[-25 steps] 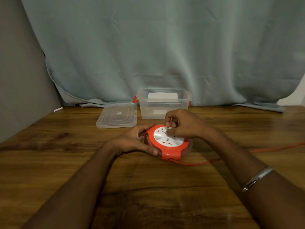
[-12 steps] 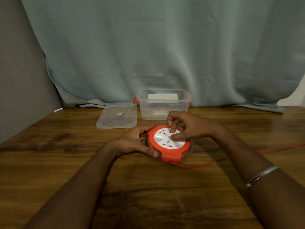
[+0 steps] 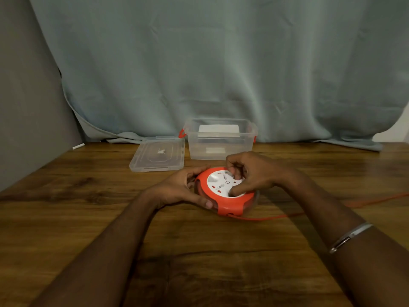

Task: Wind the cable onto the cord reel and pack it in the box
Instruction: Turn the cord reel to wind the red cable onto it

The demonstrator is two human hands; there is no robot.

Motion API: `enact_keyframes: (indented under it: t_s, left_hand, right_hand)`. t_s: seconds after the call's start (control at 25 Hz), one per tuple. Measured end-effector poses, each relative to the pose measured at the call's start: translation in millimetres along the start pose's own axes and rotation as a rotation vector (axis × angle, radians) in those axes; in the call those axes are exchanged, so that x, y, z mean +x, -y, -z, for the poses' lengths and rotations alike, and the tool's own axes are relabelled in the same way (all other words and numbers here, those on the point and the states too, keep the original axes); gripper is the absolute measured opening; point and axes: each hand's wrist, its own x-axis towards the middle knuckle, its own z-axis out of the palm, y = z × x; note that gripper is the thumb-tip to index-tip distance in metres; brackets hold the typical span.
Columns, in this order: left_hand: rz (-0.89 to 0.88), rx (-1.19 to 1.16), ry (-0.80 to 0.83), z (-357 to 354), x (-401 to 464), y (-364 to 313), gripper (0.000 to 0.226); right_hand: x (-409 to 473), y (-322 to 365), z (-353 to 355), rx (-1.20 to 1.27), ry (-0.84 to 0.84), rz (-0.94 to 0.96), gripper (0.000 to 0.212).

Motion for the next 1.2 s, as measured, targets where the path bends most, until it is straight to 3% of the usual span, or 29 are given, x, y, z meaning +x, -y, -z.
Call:
enact_keyframes:
  t_s: [0.12,0.4,0.56,0.64,0.68,0.76,0.88,1.2]
  left_hand:
    - [-0.004,0.004,-0.004,0,0,0,0.135]
    - [-0.011,-0.011,0.006,-1,-3,-5,0.124]
    - [-0.015,-0.019,0.012,-1,-3,-5,0.125]
    - [-0.015,-0.023,0.007,0,-2,-2,0.130]
    - [-0.014,-0.024,0.005,0,-2,-1,0.130]
    - [0.001,-0.016,0.001,0,-2,-2,0.131]
    - [0.007,0.016,-0.001,-2,-2,-6,0.129]
    - [0.009,0.012,0.016,0,-1,-3,0.133]
  right_hand:
    - [2,8,-8,-0.143,-0.038,-0.001,0.045]
    - [9,16,-18,-0.198,-0.076,0.049,0.054]
    - [8,21,-17,-0.221,-0.079,0.093,0.046]
    - [5,18,-8,-0.126,-0.072,0.102,0.017]
    - [2,15,-2,-0.050,-0.060,0.097,0.015]
    - [-2,8,6,0.105,0.028,0.055,0.063]
    - [-1,-3,5,0.154,0.122,0.041,0.096]
    - [-4,-2,9,0.166,0.099,0.047,0.086]
